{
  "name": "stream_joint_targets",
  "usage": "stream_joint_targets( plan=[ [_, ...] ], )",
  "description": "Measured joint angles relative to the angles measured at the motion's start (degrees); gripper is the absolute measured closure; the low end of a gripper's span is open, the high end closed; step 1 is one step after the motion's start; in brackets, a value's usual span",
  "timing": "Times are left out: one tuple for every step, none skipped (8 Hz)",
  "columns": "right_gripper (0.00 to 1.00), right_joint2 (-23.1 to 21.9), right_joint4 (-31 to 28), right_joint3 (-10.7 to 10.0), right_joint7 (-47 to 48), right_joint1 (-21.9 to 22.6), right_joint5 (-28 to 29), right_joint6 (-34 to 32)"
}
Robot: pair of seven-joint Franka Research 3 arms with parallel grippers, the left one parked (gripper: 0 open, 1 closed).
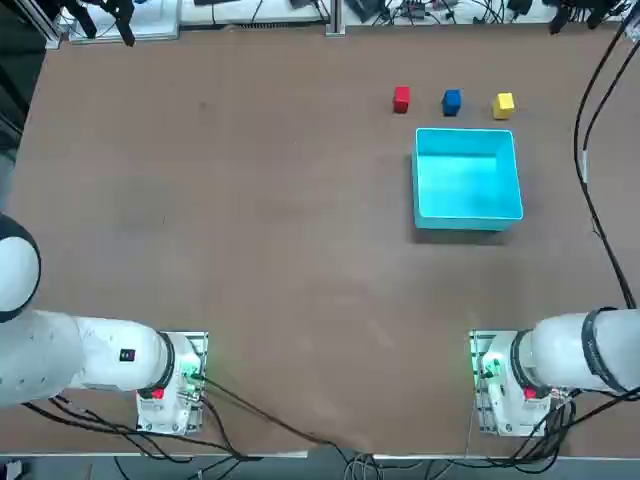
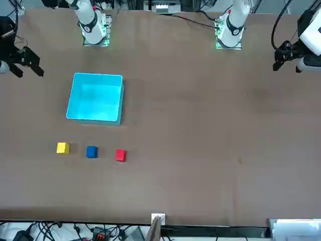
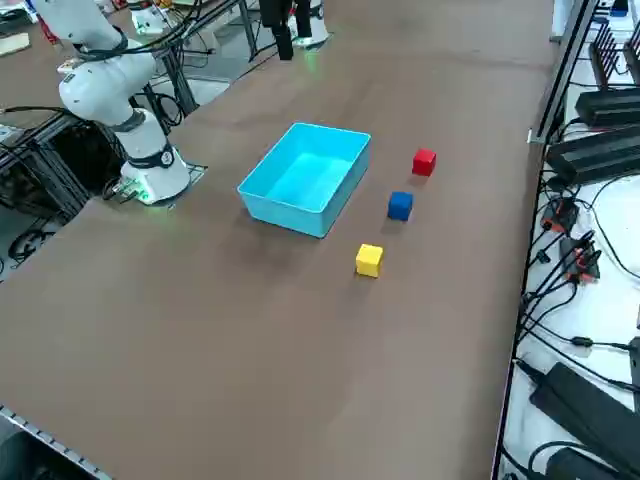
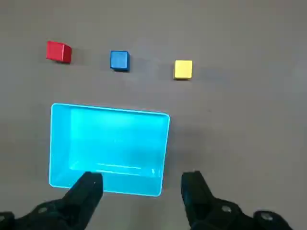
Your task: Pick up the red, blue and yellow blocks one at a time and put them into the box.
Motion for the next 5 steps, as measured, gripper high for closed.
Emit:
stream_joint_targets(
  plan=[
    [0.0, 0.4, 0.4, 0.1, 0.0, 0.0, 0.1, 0.1],
    [0.0, 1.2, 0.9, 0.4, 0.0, 0.1, 0.2, 0.3],
    [0.0, 2.9, 2.1, 0.6, 0.0, 0.7, 0.4, 0.7],
    [0.0, 6.1, 4.6, 0.7, 1.1, 2.0, 1.2, 1.3],
    [0.0, 10.6, 7.8, 0.8, 3.6, 3.8, 2.4, 2.1]
  ],
)
